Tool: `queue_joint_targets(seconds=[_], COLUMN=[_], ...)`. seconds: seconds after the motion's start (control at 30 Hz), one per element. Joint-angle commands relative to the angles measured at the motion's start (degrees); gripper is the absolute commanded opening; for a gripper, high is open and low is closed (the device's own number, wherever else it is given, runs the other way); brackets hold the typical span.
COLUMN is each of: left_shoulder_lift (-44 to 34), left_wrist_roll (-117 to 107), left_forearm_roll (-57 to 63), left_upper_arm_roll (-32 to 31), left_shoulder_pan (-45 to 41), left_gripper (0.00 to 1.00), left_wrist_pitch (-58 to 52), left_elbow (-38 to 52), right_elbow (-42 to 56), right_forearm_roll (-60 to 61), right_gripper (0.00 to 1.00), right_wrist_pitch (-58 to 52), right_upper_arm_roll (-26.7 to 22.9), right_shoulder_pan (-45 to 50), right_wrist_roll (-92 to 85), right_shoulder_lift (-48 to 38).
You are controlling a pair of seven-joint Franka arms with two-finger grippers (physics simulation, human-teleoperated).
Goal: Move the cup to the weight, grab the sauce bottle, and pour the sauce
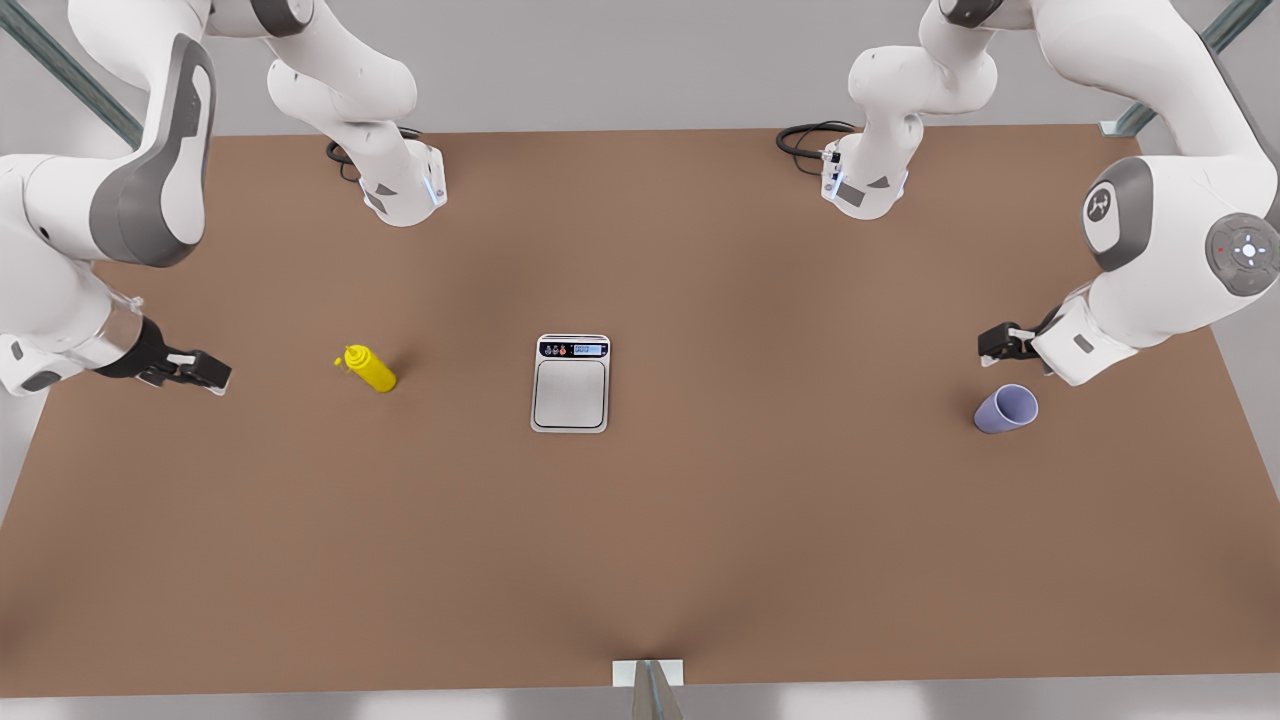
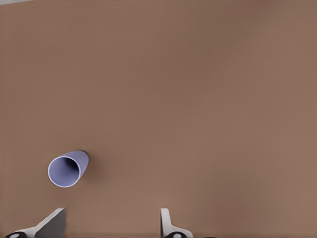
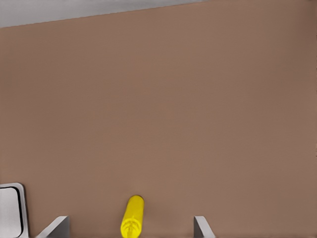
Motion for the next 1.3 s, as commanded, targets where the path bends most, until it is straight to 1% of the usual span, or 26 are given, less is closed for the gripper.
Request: queue_joint_targets(seconds=[0.0, 0.03, 0.07, 0.1, 0.13, 0.17, 0.2, 0.27, 0.33, 0.47, 0.77, 0.8, 0.83, 0.87, 0.9, 0.93, 1.0, 1.03, 1.27], left_shoulder_lift=[0.00, 0.09, 0.35, 2.72, 3.61, 3.61, 4.22, 5.98, 6.51, 11.16, 16.88, 16.88, 16.88, 16.88, 16.88, 16.79, 16.70, 16.61, 16.97], left_wrist_roll=[0.45, 0.01, 0.01, -0.08, 0.97, 2.12, 3.87, 8.61, 13.28, 16.44, 16.18, 15.92, 15.83, 15.83, 15.30, 14.86, 14.69, 14.78, 14.34], left_forearm_roll=[0.29, 0.56, 0.65, 1.09, 0.74, 0.56, 0.21, -2.43, -2.87, -2.87, -2.87, -2.87, -2.87, -2.87, -2.87, -2.87, -2.87, -2.96, -3.48], left_upper_arm_roll=[0.00, 1.22, 3.95, 5.19, 5.19, 5.19, 5.19, 5.19, 5.36, 5.36, 5.36, 5.36, 5.28, 5.27, 5.27, 5.27, 5.19, 5.19, 4.92], left_shoulder_pan=[-0.04, -0.04, 0.05, 1.01, 6.11, 8.30, 9.89, 12.70, 14.55, 17.63, 17.63, 17.63, 17.63, 17.63, 17.63, 17.63, 17.63, 17.63, 17.63], left_gripper=[1.00, 1.00, 1.00, 1.00, 1.00, 1.00, 1.00, 1.00, 1.00, 1.00, 1.00, 0.84, 0.47, 0.32, 0.28, 0.28, 0.23, 0.21, 0.21], left_wrist_pitch=[-0.03, 0.06, 0.23, 1.81, 8.65, 17.45, 21.85, 25.71, 31.96, 37.23, 40.93, 40.84, 40.58, 40.22, 40.22, 40.14, 39.96, 39.79, 39.35], left_elbow=[0.00, -0.61, -4.82, -6.15, -10.45, -16.51, -19.24, -21.70, -26.98, -27.16, -27.33, -27.42, -27.42, -27.33, -27.33, -27.33, -27.42, -27.33, -27.42], right_elbow=[-0.05, -0.05, -0.05, -0.31, -0.49, -0.57, -0.57, -0.66, -0.58, -0.49, -0.40, -0.40, -0.40, -0.31, -0.31, -0.31, -0.40, -0.40, -0.40], right_forearm_roll=[0.00, 0.09, 0.00, -0.09, 0.00, -0.09, 0.00, 0.00, 0.00, 0.00, 0.00, 0.00, 0.00, 0.00, 0.00, 0.00, 0.00, 0.00, 0.00], right_gripper=[1.00, 1.00, 1.00, 1.00, 1.00, 1.00, 1.00, 1.00, 1.00, 1.00, 1.00, 1.00, 1.00, 1.00, 1.00, 1.00, 1.00, 1.00, 1.00], right_wrist_pitch=[-0.09, -0.09, -0.09, 0.00, 0.09, 0.09, 0.09, 0.09, 0.09, 0.09, 0.00, 0.00, 0.00, 0.00, 0.00, 0.00, 0.00, 0.00, 0.00], right_upper_arm_roll=[0.09, 0.36, 0.80, 1.15, 1.15, 1.24, 1.24, 1.24, 1.33, 1.33, 1.33, 1.24, 1.24, 1.33, 1.33, 1.33, 1.33, 1.33, 1.24], right_shoulder_pan=[0.03, 0.03, 0.03, -0.06, 0.03, 0.03, 0.03, 0.03, 0.03, 0.03, 0.03, 0.03, 0.03, 0.03, 0.03, 0.03, 0.03, 0.03, 0.03], right_wrist_roll=[0.00, -0.09, 0.00, 0.00, 0.09, 0.09, 0.09, 0.09, 0.09, 0.00, 0.00, 0.00, 0.00, 0.00, 0.00, 0.00, 0.00, 0.00, 0.00], right_shoulder_lift=[0.00, 0.00, -0.09, -0.44, -0.62, -0.71, -0.79, -0.80, -0.80, -0.71, -0.62, -0.62, -0.53, -0.53, -0.53, -0.53, -0.53, -0.53, -0.44])
